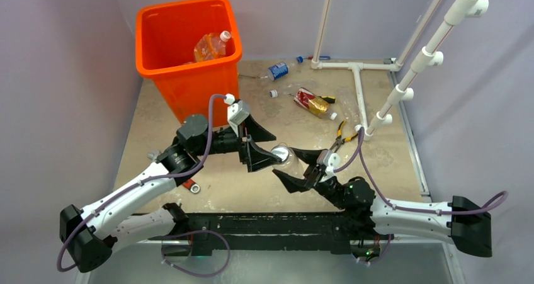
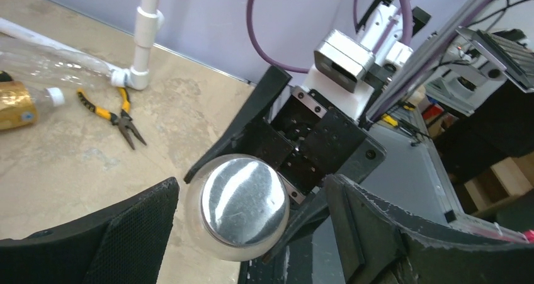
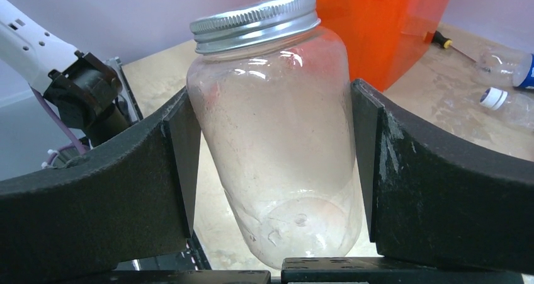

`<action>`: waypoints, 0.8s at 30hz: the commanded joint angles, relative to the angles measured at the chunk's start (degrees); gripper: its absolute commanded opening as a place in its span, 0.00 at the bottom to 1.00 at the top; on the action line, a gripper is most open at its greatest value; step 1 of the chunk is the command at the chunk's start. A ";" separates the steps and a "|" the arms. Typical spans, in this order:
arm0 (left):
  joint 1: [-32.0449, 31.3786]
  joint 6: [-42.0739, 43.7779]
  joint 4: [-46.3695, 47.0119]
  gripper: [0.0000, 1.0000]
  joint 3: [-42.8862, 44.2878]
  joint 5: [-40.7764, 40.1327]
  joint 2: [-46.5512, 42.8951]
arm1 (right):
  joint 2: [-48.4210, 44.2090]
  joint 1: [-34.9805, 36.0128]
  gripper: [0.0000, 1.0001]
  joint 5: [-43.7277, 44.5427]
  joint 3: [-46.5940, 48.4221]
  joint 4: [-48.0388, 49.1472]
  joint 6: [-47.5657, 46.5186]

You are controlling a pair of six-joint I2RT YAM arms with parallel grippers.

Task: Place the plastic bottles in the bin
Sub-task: Pick up the plastic bottle at the center of the board.

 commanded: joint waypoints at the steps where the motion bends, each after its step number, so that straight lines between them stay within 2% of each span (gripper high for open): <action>1: 0.65 4.53 -2.57 0.86 1.48 -5.48 -1.15 | -0.44 0.18 0.34 0.28 0.61 1.02 0.10; 6: 0.09 5.97 -3.42 0.85 1.13 -4.21 -0.39 | 0.36 0.18 0.34 1.10 0.90 0.77 -0.02; 11: -2.32 11.01 -8.80 0.82 1.90 -7.64 0.37 | 1.84 0.18 0.34 1.97 2.14 0.29 0.37; 24: -3.27 11.54 -8.72 0.70 0.08 -7.02 0.96 | 4.59 0.18 0.33 2.64 3.00 1.34 0.85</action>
